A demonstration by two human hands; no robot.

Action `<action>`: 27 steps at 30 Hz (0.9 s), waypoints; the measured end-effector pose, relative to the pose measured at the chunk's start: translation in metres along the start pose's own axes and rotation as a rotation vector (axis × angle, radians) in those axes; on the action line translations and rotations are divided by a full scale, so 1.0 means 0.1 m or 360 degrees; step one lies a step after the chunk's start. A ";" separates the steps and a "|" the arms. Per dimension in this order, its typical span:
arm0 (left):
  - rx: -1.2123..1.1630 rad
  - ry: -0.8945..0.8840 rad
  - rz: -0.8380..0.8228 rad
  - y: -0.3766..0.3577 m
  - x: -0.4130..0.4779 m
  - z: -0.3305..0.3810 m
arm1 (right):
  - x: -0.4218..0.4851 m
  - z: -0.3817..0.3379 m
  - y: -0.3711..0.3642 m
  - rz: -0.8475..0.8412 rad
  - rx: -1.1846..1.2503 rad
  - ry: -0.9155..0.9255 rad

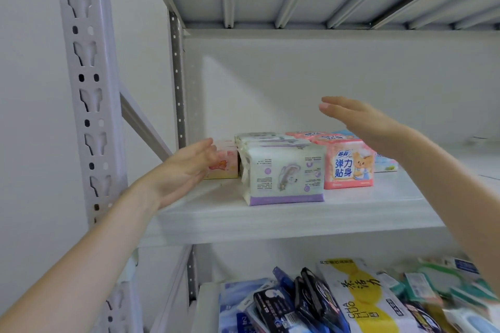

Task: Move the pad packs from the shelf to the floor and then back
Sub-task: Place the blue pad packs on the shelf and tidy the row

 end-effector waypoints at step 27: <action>0.0680 -0.0100 0.0057 -0.72 -0.23 -0.11 | -0.77 0.42 -0.45 -0.0249 0.0694 -0.0077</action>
Point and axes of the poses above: each hand's wrist, its own x-axis towards the middle knuckle, its own y-axis out of the back of the hand, z = x × y, the point moved 9 cm from there along x, towards the middle knuckle, and after that the axes turned 11 degrees about z, right-handed, at the moved point
